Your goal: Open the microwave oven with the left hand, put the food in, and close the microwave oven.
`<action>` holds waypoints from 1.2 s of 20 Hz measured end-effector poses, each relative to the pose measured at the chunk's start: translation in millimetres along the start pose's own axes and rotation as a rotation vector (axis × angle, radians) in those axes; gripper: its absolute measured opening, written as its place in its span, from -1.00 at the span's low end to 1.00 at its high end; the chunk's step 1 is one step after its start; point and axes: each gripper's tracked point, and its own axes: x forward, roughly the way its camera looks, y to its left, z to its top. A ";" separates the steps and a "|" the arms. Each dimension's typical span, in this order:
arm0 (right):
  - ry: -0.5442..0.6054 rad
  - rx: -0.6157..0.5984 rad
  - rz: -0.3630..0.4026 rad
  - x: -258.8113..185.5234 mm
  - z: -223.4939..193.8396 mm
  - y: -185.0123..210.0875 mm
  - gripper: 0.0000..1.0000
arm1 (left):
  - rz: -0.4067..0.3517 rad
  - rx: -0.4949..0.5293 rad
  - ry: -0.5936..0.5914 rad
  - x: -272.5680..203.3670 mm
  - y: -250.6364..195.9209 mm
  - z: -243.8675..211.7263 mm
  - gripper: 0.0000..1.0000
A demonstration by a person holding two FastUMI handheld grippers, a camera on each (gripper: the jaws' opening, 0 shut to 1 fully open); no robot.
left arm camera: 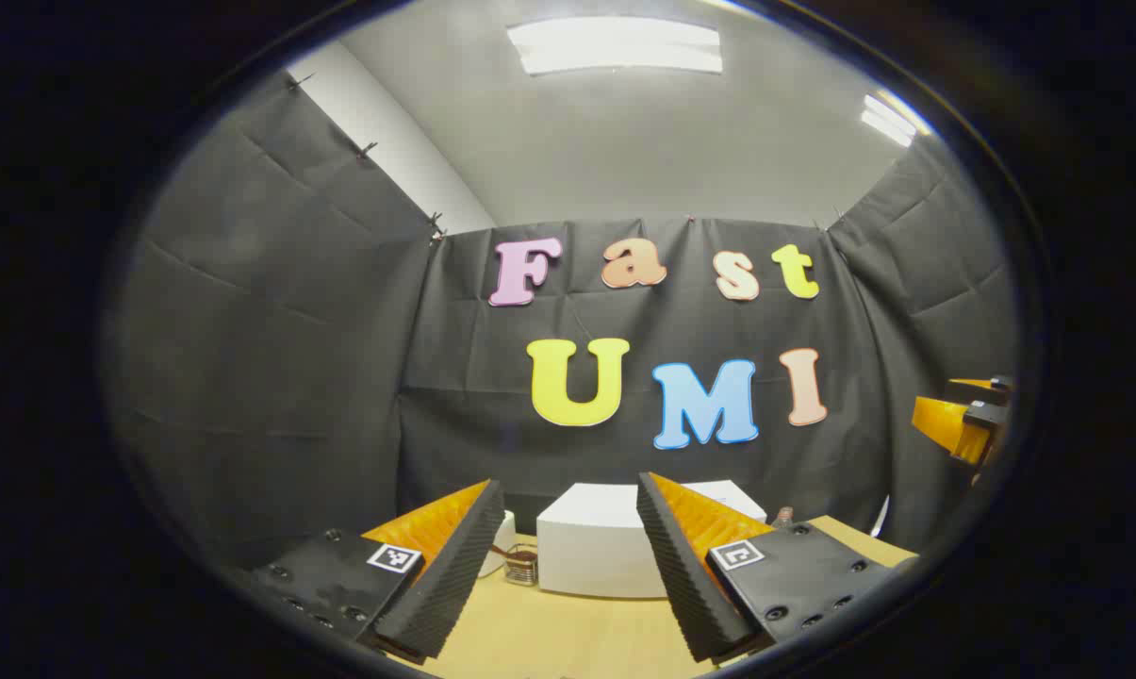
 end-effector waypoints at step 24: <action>-0.009 -0.007 0.004 7.4 1.5 0.5 0.89 | 0.022 0.002 -0.019 4.4 8.1 4.7 0.94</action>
